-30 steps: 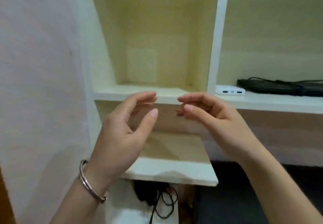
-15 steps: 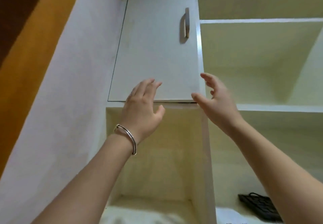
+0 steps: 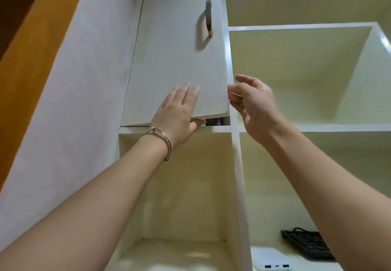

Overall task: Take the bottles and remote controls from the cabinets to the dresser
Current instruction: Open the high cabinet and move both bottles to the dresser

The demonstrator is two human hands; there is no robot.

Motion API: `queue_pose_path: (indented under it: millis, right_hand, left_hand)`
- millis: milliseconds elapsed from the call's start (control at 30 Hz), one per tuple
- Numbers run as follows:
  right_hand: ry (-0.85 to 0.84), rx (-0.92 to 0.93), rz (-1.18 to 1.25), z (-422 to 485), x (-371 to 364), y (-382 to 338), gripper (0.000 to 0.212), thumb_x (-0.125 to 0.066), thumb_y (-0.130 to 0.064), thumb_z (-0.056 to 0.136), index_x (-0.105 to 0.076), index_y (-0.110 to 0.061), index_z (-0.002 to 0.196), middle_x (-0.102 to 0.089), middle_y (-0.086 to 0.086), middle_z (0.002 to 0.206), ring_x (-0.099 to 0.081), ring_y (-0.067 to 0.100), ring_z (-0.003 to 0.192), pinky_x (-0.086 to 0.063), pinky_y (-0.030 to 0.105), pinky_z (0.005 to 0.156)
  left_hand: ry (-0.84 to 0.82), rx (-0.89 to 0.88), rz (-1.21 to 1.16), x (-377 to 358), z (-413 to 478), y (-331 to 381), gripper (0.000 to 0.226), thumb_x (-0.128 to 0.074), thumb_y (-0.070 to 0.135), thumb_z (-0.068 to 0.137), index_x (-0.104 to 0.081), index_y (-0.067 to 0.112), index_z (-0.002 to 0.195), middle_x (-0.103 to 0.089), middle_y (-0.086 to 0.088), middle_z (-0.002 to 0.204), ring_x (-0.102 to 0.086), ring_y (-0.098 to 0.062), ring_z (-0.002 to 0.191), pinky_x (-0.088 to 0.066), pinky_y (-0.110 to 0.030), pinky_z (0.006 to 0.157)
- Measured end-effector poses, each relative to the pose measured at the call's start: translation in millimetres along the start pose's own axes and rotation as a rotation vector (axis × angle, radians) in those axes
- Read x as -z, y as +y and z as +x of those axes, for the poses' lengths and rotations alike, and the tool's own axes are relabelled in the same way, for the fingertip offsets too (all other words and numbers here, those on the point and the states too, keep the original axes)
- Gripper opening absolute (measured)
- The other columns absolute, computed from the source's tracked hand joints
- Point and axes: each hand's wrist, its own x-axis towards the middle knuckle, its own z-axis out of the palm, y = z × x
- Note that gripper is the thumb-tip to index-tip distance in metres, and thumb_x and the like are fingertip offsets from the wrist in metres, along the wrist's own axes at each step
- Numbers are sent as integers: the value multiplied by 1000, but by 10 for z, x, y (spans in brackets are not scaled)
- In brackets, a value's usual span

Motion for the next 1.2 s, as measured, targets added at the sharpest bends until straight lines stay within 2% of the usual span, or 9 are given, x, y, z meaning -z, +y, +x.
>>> queue_pose_path:
  millis: [133,233,333,433,600,700,800,1033,1200]
  right_hand:
    - [-41,20,104,-42,-20,-119,22,-50,4,85,-54,-17,84,-60,4,74,-56,14,66,-50,20,69]
    - [-47,24,200,-88,-47,-171,21,-50,5,86,-55,-14,82,-62,6,73,-58,16,67,-52,23,73]
    - [-84,67,305,-145,-135,-268,24,-45,6,88,-56,-13,79,-66,7,73,-62,17,68,-54,26,80]
    - [-207,145,417,-213,-316,-363,26,-42,7,89,-59,-11,80,-70,6,72,-68,12,63,-58,19,67]
    - [-399,260,355,-303,-716,-233,16,-53,-8,88,-62,-16,98,-67,2,99,-65,6,88,-50,8,73]
    - [-445,276,-2,-389,-965,145,37,-48,-4,91,-53,-16,126,-59,-4,118,-57,3,109,-44,6,89]
    - [-582,272,-237,-521,-1219,476,54,-53,-12,89,-39,-32,138,-46,-12,139,-41,5,131,-34,25,109]
    - [-567,323,-233,-642,-1535,617,64,-52,-6,86,-34,-36,141,-38,-14,146,-31,-12,118,-23,-10,86]
    - [-549,311,-196,-668,-1590,625,67,-48,-1,86,-34,-35,141,-36,-12,147,-29,-5,133,-27,24,114]
  left_hand:
    - [142,-42,2,58,-75,109,69,-56,5,82,-28,13,144,-32,-9,152,-27,-30,141,-38,-45,106]
    - [232,-92,83,72,-104,118,74,-67,-5,63,-46,2,133,-54,-18,135,-52,-41,122,-55,-51,76]
    - [310,-118,144,189,-121,83,72,-70,-4,54,-52,-6,124,-62,-25,121,-64,-45,100,-57,-47,56]
    - [414,-65,125,467,-197,68,71,-58,5,57,-49,1,127,-66,-21,115,-69,-43,74,-55,-40,51]
    - [492,1,145,904,-456,-24,84,-58,10,73,-6,41,130,-65,-11,99,-64,-41,71,-53,-41,56]
    - [574,33,66,1092,-565,-165,72,-67,13,76,-18,36,124,-55,1,133,-65,-20,93,-54,-30,60]
    - [621,136,66,1256,-643,-336,61,-72,21,74,-38,20,125,-53,5,135,-58,-18,109,-40,-23,66]
    - [567,258,264,1463,-715,-589,57,-70,27,73,-39,9,118,-58,-6,122,-51,-30,116,-40,-36,82]
    - [495,294,337,1506,-719,-581,57,-67,31,76,-35,9,119,-51,-6,127,-45,-32,121,-42,-42,83]
